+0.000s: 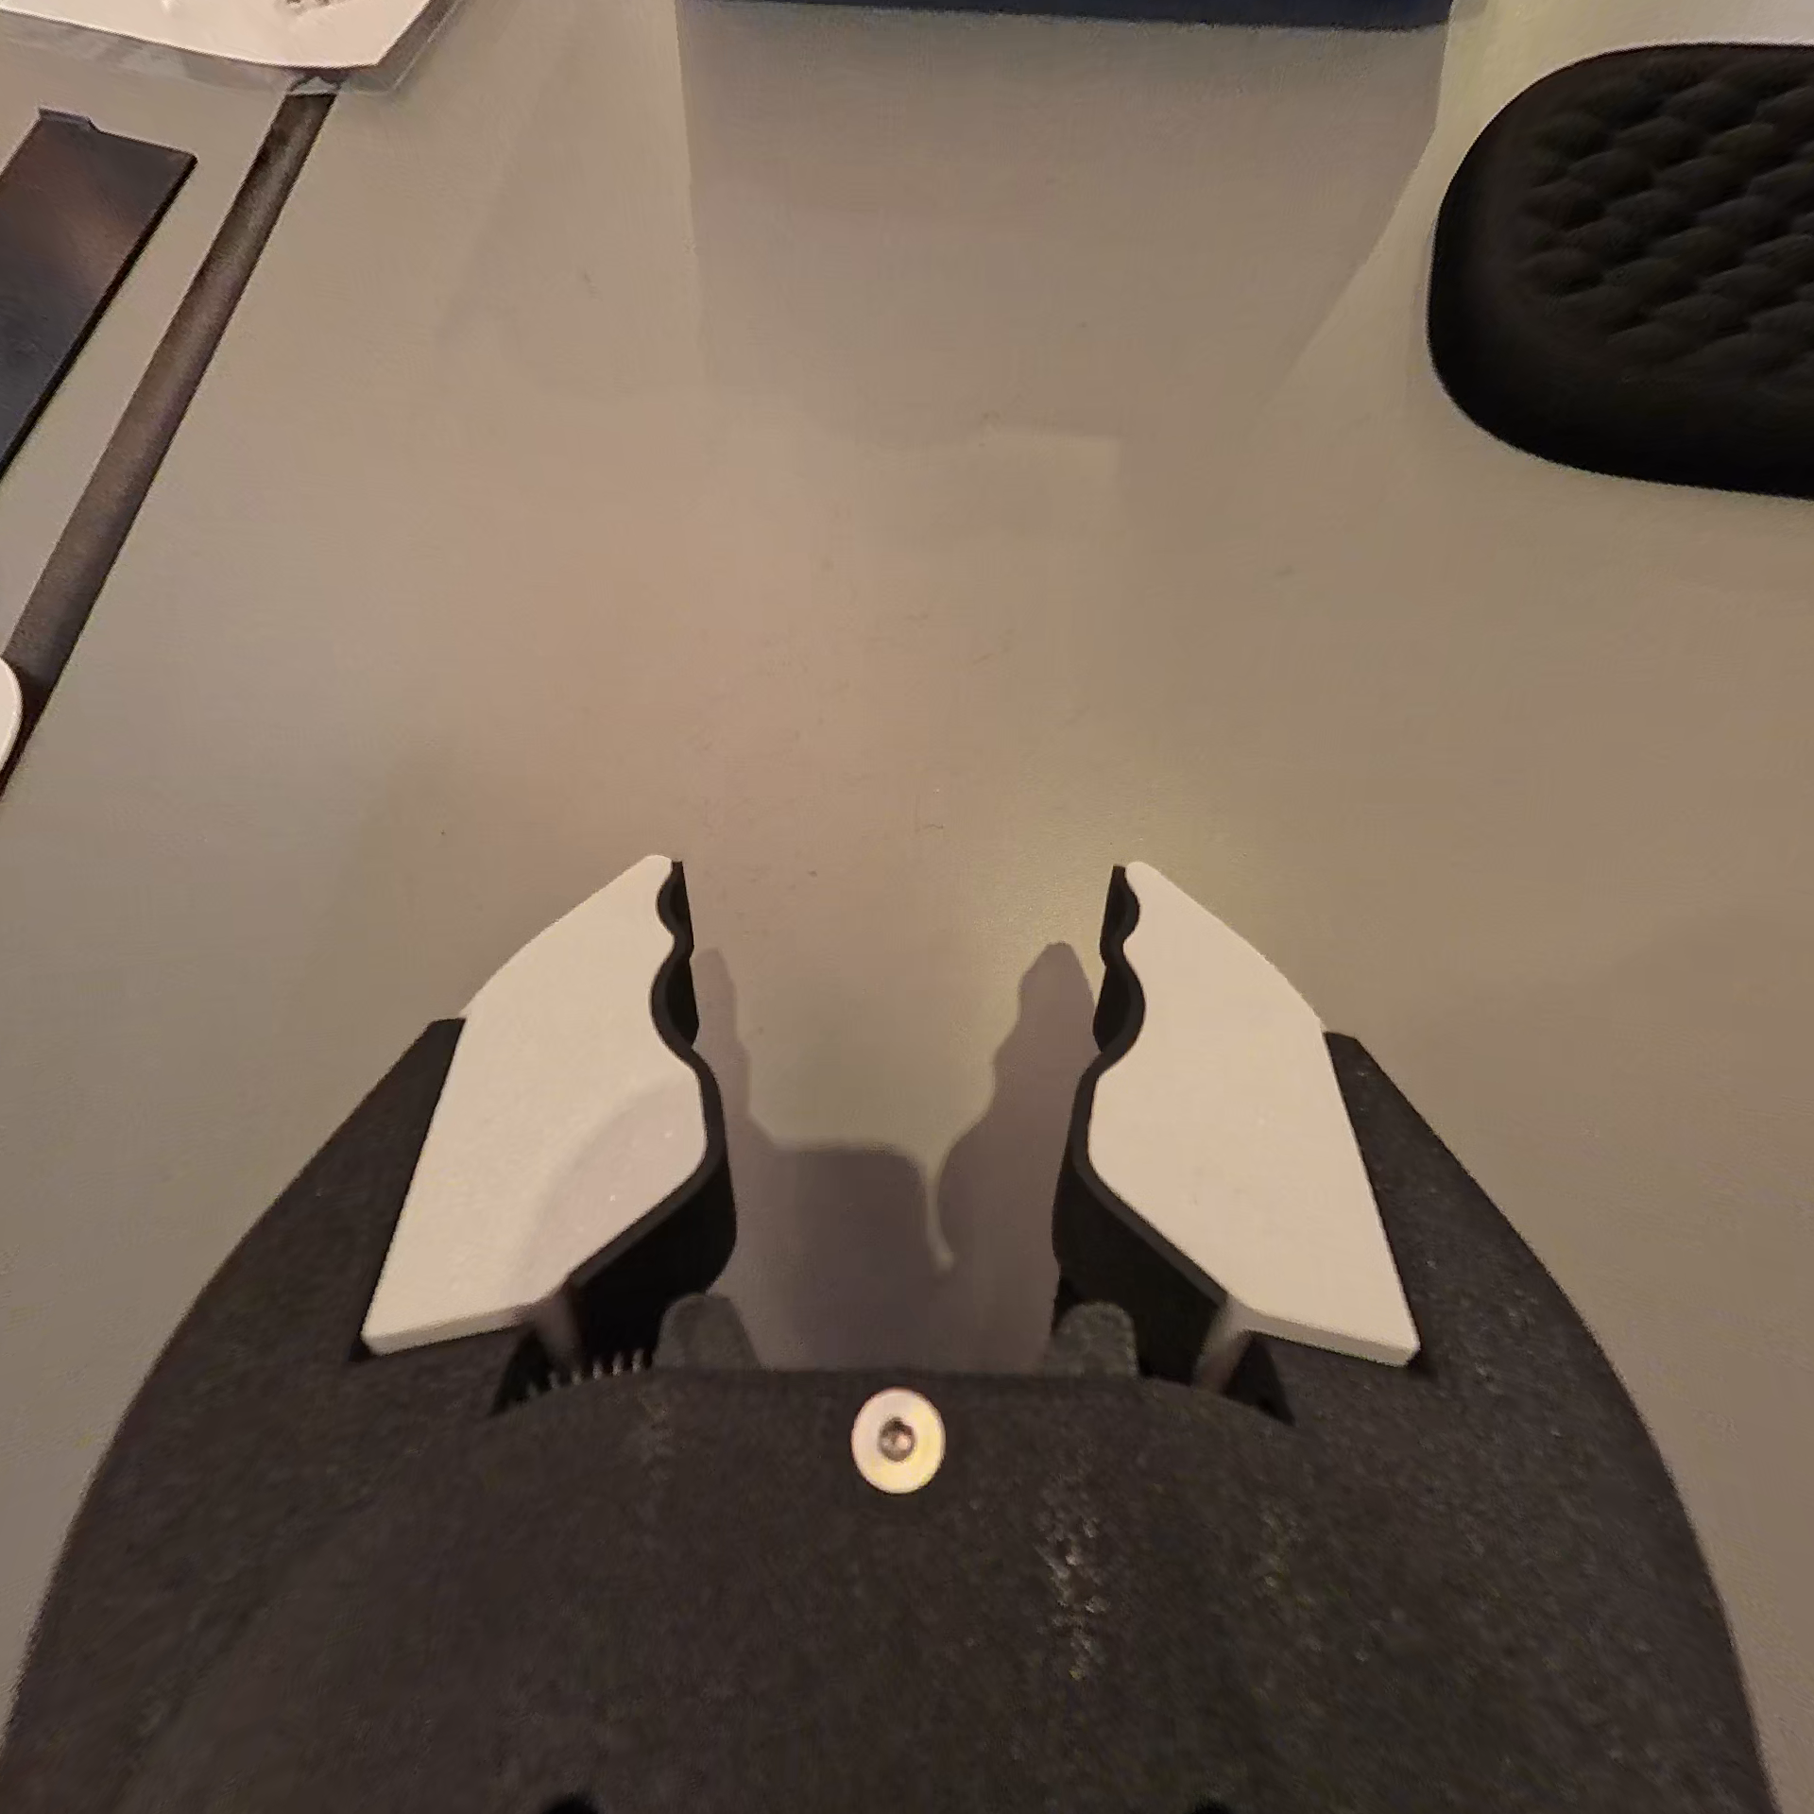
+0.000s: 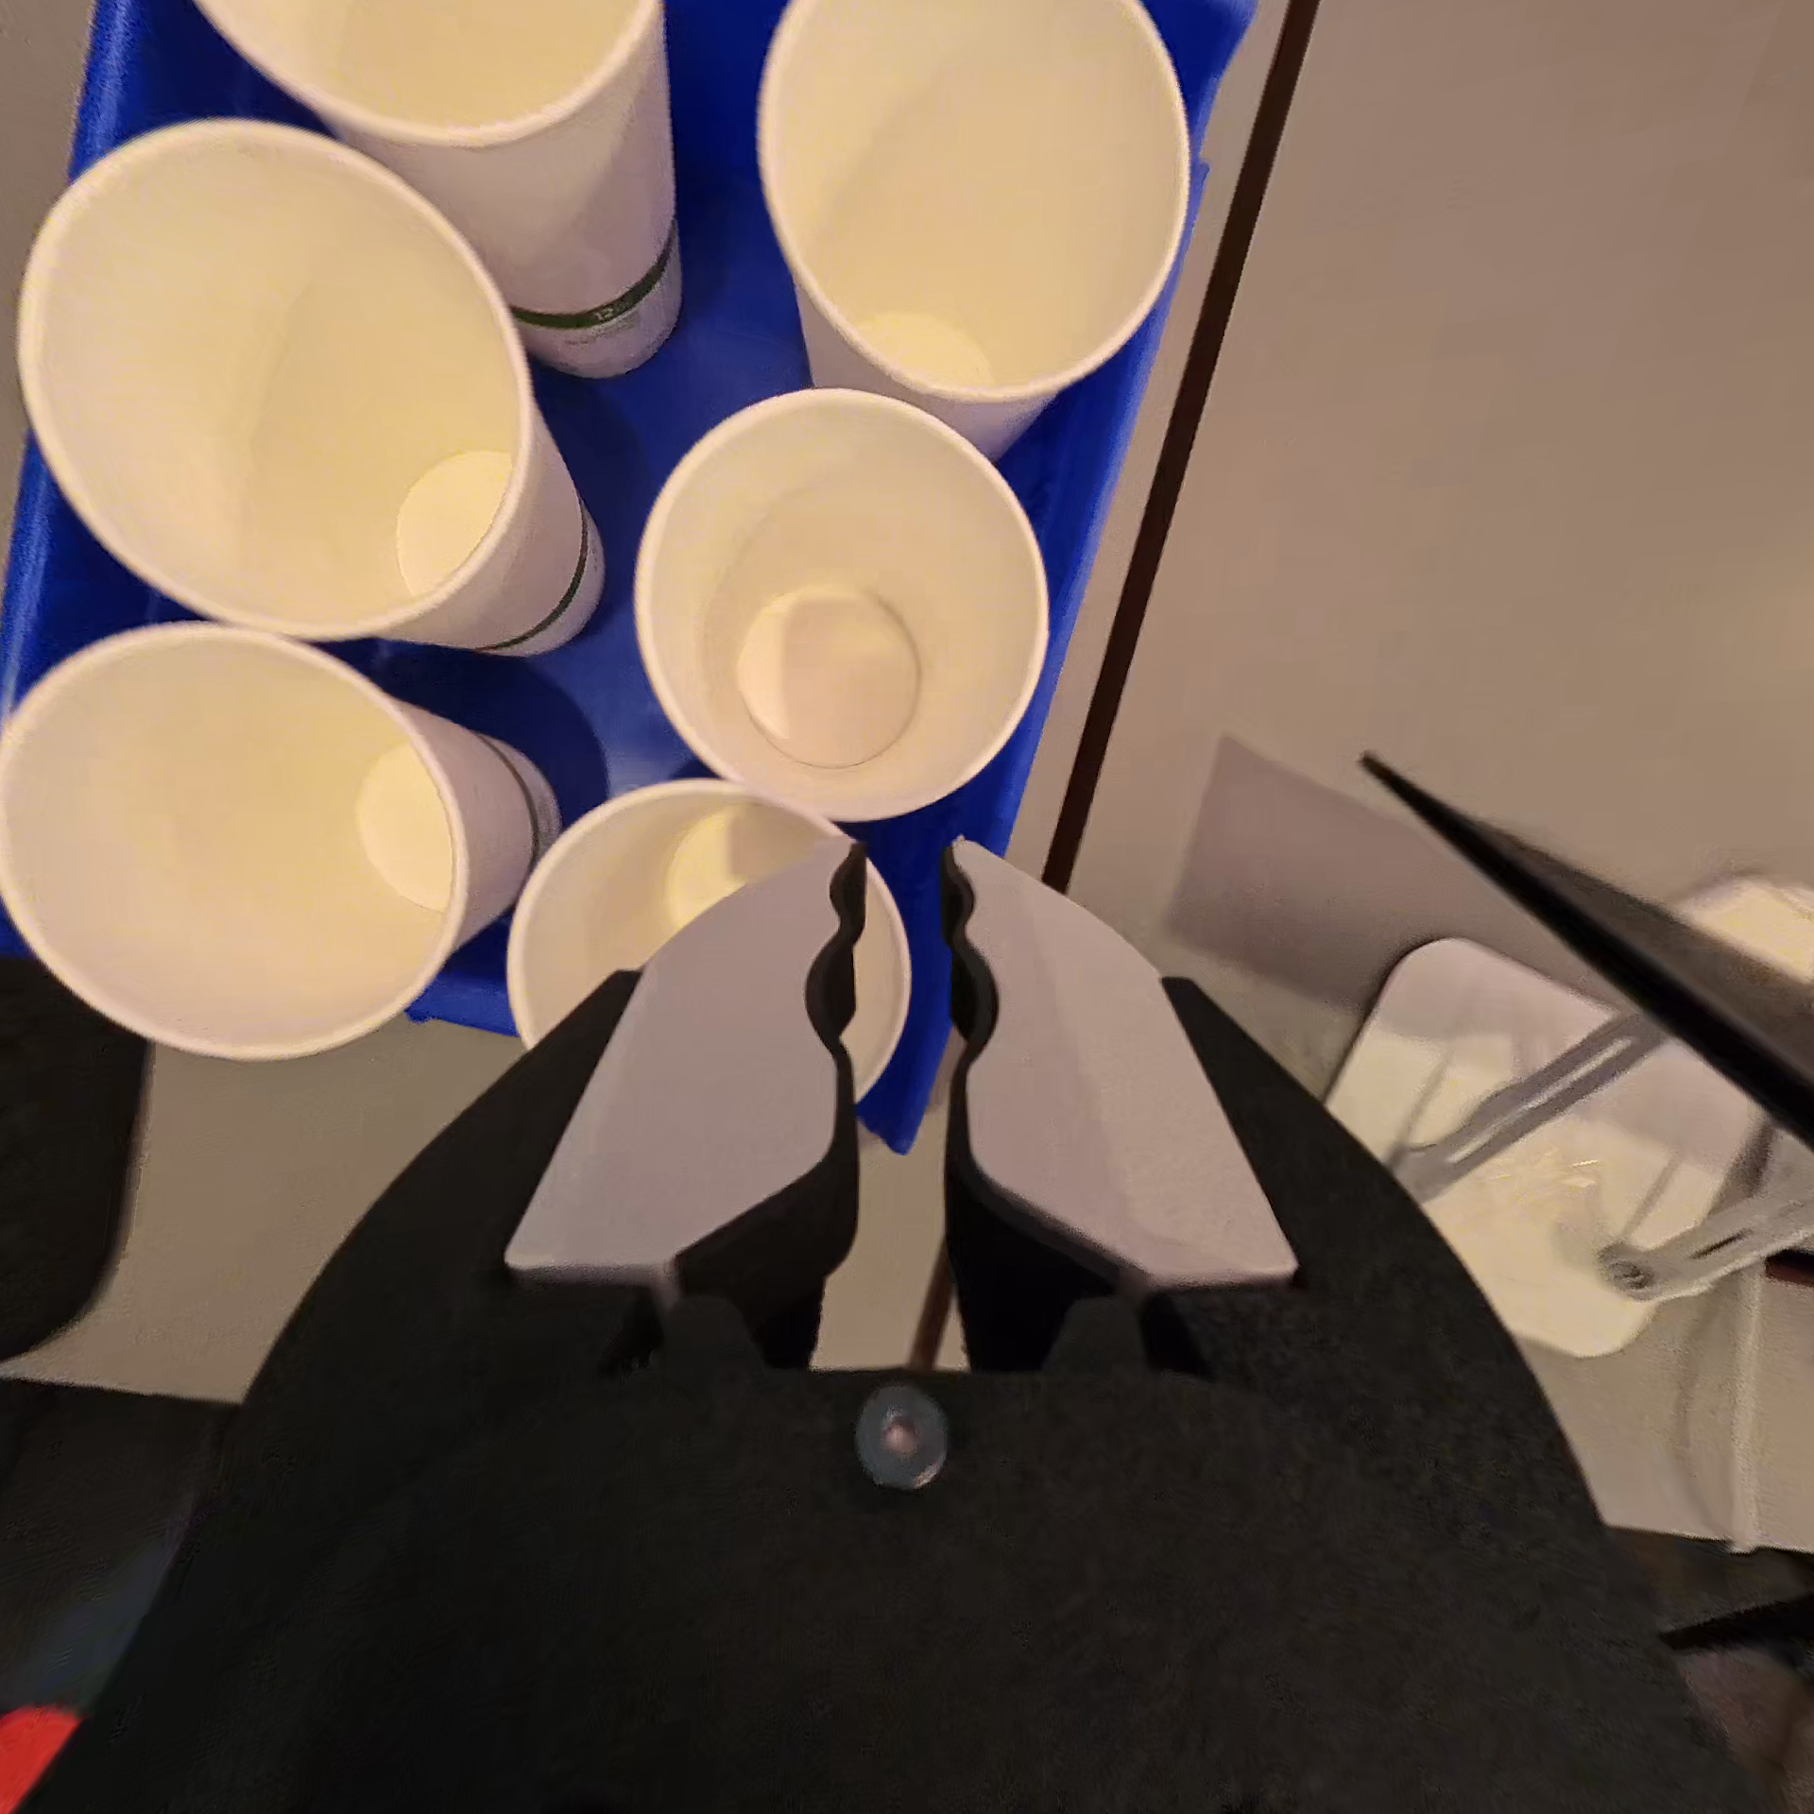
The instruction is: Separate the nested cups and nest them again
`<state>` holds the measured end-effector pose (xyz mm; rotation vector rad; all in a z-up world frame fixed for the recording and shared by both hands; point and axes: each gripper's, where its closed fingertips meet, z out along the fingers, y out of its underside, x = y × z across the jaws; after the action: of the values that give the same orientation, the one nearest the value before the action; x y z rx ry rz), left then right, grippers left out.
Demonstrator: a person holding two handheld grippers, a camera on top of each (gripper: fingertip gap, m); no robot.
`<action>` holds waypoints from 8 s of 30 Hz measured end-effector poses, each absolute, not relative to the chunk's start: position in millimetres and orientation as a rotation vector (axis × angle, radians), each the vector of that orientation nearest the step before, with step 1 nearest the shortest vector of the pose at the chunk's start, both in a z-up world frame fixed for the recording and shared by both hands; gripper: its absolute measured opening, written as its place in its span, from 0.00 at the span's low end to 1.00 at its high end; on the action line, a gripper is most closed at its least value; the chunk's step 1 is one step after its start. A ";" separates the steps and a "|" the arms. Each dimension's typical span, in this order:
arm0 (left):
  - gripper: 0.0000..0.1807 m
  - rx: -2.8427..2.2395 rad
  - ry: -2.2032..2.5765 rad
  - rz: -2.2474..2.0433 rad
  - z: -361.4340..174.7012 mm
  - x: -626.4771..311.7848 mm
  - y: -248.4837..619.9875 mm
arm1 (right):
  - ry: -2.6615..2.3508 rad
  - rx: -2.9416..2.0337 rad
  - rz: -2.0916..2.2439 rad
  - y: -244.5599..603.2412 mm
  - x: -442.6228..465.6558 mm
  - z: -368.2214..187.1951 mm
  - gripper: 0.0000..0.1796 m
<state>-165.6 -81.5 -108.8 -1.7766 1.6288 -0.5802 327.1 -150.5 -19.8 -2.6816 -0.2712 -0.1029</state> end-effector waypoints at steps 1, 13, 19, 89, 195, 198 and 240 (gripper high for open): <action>0.44 -1.778 1.634 -0.574 -109.8 -165.9 -81.8 | -0.216 -2.715 -0.065 -147.9 329.1 -23.8 0.07; 0.44 -1.780 1.657 -0.569 -112.7 -165.4 -83.1 | 0.130 -2.847 0.067 -144.1 336.4 -46.3 0.03; 0.44 -1.780 1.673 -0.544 -115.1 -165.7 -84.2 | 0.234 -2.834 0.055 -140.1 340.5 -45.5 0.06; 0.42 -1.762 1.721 -0.506 -120.5 -162.1 -89.4 | 0.391 -2.649 0.140 -30.4 347.3 -55.1 0.02; 0.42 -1.658 1.676 -0.486 -55.6 -159.4 -117.1 | -0.171 -2.593 0.138 -160.7 346.2 -27.2 0.05; 0.42 -1.685 1.624 -0.436 -38.8 -172.6 -113.9 | -0.210 -2.674 0.196 -149.6 350.6 -42.0 0.07; 0.02 -2.481 0.158 0.230 -101.9 -575.3 -64.6 | -0.158 -2.860 0.270 -131.6 347.3 -88.0 0.03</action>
<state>-575.3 -64.6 -101.9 -2.4815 0.1582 0.2304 347.3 -131.6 -88.0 -2.8598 -0.1578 0.2705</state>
